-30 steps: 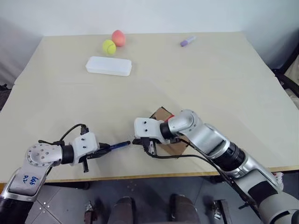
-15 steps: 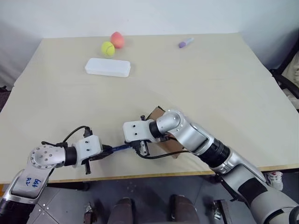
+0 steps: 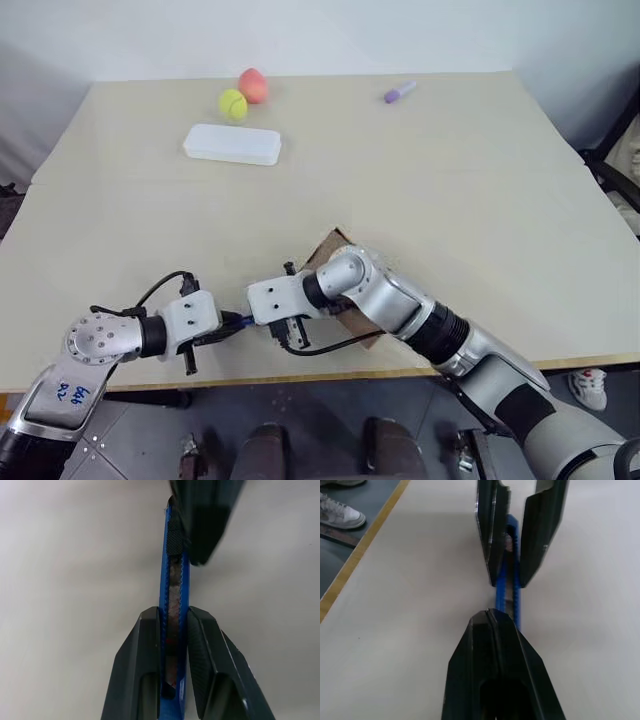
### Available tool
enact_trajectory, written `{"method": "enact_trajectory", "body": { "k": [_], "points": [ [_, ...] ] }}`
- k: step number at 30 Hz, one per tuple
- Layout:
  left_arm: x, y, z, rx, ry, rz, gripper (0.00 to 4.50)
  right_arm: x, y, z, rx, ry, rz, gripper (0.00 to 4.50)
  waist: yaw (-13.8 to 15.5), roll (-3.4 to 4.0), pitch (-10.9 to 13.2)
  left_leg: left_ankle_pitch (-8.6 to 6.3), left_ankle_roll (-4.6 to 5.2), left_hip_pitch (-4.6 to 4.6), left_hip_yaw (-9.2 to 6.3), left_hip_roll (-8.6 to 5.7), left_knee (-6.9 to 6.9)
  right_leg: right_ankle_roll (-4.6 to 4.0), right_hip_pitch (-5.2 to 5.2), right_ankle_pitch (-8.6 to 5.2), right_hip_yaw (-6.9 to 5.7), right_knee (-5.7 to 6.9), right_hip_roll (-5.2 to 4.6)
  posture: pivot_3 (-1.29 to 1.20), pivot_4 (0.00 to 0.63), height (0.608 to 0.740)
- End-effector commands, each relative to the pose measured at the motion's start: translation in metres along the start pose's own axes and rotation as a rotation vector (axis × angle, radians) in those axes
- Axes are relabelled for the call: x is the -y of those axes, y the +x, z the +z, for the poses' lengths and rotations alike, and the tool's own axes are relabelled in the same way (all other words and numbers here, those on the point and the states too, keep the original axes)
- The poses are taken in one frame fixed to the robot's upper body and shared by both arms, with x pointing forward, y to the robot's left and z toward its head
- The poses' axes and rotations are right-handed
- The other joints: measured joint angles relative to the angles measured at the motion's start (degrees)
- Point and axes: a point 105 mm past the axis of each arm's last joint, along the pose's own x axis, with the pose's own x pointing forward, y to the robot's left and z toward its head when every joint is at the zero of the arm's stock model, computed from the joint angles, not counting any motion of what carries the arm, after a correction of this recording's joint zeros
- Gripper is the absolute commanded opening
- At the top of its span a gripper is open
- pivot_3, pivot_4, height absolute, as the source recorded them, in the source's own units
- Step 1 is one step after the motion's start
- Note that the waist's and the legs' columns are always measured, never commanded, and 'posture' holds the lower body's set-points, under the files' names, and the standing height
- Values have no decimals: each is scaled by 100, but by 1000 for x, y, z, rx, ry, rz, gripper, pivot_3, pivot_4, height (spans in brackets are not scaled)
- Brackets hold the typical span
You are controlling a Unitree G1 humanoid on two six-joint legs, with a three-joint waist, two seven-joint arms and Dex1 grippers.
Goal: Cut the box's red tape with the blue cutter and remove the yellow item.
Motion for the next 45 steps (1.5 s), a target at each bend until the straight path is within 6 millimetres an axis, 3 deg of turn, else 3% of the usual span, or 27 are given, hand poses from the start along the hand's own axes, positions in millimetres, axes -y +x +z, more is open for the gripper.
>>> {"method": "enact_trajectory", "body": {
  "k": [1,4,8,14,23,38,45],
  "points": [
    [14,-2,-6,-13,-27,-64,417,0,-19,31,99,-40,2,20,-4,0,0,-3,0,0,0,2,0,0,0,0,0,0,1,0,150,740],
    [13,-6,-10,-28,-27,-67,417,0,-25,35,92,-51,-9,20,-30,0,0,-11,-2,1,3,6,0,0,-2,0,-2,0,4,0,150,740],
    [13,-9,-15,-50,-26,-75,417,7,-18,12,-33,-90,-59,20,-98,0,0,-12,-3,1,5,9,0,0,-3,0,-1,0,7,0,150,740],
    [14,-12,-18,-63,-35,-77,417,6,-11,-3,-97,-149,-49,20,-147,0,0,-13,-4,1,9,10,-3,0,-6,0,-1,-1,7,0,150,740],
    [12,-16,-23,-86,-41,-49,417,-12,3,-14,-119,-217,54,20,-157,0,0,-17,-9,7,19,29,-3,-4,-7,-2,-1,0,20,0,150,740],
    [11,-10,-18,-69,-45,-36,417,-13,32,-4,-73,-230,68,20,-149,4,-1,-31,-28,45,47,65,-3,-27,1,-2,7,7,50,0,150,740],
    [11,-7,-17,-61,-53,-30,417,-12,35,1,-42,-222,72,20,-146,11,-6,-32,-29,52,55,70,-4,-31,2,-3,15,8,55,0,150,740]
  ]
}}
